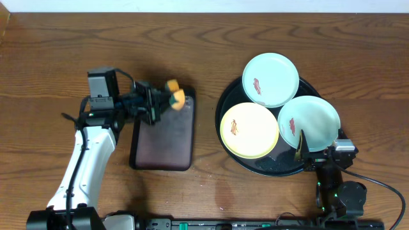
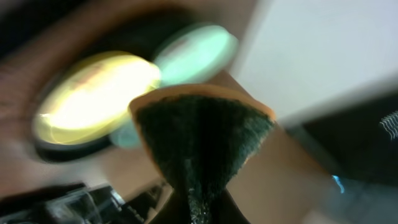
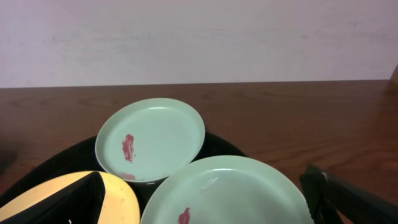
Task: Clean dirty plates on tray and stack at the side
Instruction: 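Carry the sponge with the left gripper toward the round tray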
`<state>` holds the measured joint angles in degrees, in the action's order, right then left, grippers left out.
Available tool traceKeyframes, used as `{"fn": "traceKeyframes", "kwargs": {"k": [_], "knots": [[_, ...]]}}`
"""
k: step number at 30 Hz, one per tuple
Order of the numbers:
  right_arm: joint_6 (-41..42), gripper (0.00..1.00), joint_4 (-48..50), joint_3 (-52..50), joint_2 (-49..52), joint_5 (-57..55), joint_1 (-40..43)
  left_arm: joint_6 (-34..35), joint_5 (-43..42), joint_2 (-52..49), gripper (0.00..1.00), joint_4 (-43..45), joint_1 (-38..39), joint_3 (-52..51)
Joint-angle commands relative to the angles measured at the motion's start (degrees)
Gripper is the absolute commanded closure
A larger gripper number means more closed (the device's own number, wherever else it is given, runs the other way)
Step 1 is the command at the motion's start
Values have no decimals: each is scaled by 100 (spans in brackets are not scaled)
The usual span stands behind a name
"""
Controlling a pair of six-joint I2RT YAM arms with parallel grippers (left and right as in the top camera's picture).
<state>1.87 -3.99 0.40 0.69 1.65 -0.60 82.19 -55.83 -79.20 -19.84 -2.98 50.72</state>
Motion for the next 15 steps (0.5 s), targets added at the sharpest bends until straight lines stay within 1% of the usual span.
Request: {"fn": "traceKeyframes", "kwargs": {"k": [1,2,3,4,5,6,8,10,11,12,13,14,15], "knots": [[-85,1,-28,-7,-26,-11,13,-826,2116,-133,92,-1088,251,11],[-85,1,-28,-9,-26,-13,13,-852,2518,-192,92,-1342,297,11],[-85,1,-28,-7,-26,-11,13,-852,2745,-254,92,-1508,306,11],[-85,1,-28,-7,-26,-11,13,-852,2704,-289,92,-1528,267,11],[-85,1,-28,-7,-26,-13,13,-846,2439,-289,92,-1451,201,15],[-85,1,-28,-7,-26,-11,13,-846,1941,-269,93,-1257,116,20],[-85,1,-28,-7,-26,-11,13,-708,557,-216,93,-560,-48,33],[-85,1,-28,-9,-26,-11,13,-162,-511,-162,93,153,-133,57],[-85,1,-28,-7,-26,-11,13,173,-798,-131,93,463,-136,57],[-85,1,-28,-7,-26,-11,13,317,-863,-111,92,636,-133,57],[-85,1,-28,-7,-26,-11,13,315,-811,-101,92,721,-131,57],[-85,1,-28,-7,-26,-11,13,199,-669,-101,93,699,-122,55],[-85,1,-28,-7,-26,-11,13,-177,-293,-120,92,533,-103,44]]}}
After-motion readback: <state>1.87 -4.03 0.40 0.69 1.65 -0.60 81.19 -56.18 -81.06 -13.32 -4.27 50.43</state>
